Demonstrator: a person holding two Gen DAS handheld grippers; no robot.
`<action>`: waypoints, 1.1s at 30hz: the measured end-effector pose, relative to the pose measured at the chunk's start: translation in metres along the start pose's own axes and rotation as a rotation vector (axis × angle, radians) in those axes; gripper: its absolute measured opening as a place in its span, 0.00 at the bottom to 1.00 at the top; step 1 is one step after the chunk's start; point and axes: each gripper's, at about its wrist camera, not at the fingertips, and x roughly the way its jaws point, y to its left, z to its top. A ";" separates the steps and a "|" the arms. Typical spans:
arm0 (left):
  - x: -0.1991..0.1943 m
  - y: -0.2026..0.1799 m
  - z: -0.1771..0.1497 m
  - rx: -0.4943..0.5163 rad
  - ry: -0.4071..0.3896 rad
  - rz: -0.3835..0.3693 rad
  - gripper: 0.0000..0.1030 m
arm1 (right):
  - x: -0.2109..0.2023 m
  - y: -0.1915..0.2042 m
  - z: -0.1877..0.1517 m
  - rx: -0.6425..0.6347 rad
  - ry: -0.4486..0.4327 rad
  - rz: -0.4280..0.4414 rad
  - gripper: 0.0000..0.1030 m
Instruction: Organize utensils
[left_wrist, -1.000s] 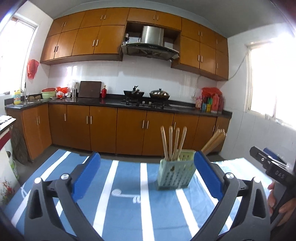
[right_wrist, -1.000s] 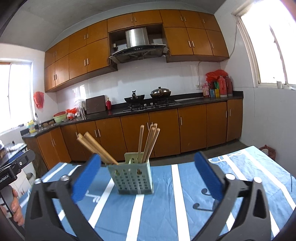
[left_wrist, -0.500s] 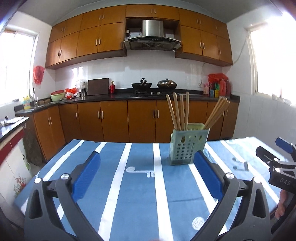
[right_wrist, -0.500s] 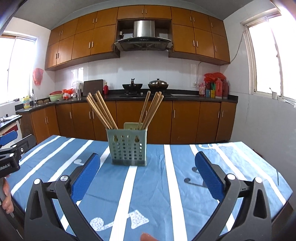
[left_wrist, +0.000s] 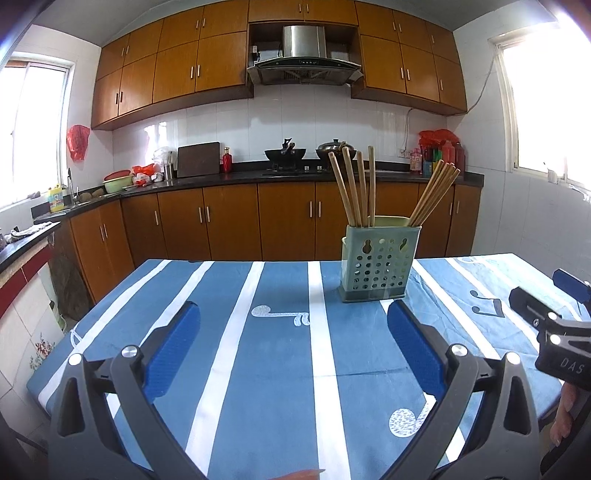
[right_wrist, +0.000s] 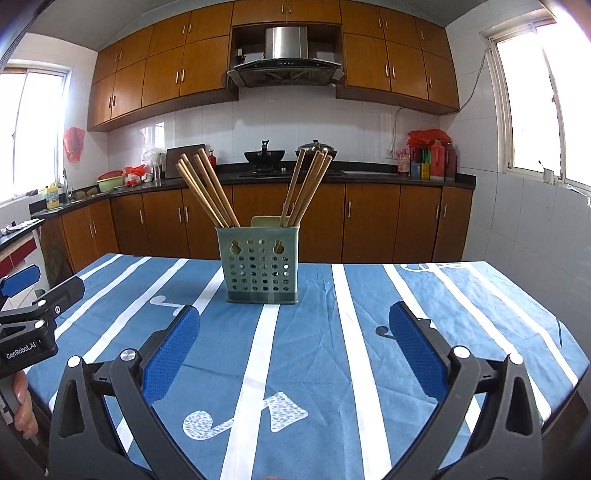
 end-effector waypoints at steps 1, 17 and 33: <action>0.001 0.000 0.000 -0.002 0.002 -0.004 0.96 | 0.000 0.001 -0.002 -0.001 0.002 -0.003 0.98; 0.003 -0.002 -0.005 -0.011 0.021 -0.021 0.96 | -0.001 0.002 -0.007 -0.006 0.019 0.000 0.98; 0.004 -0.003 -0.005 -0.017 0.029 -0.029 0.96 | 0.001 0.001 -0.005 0.003 0.023 0.004 0.98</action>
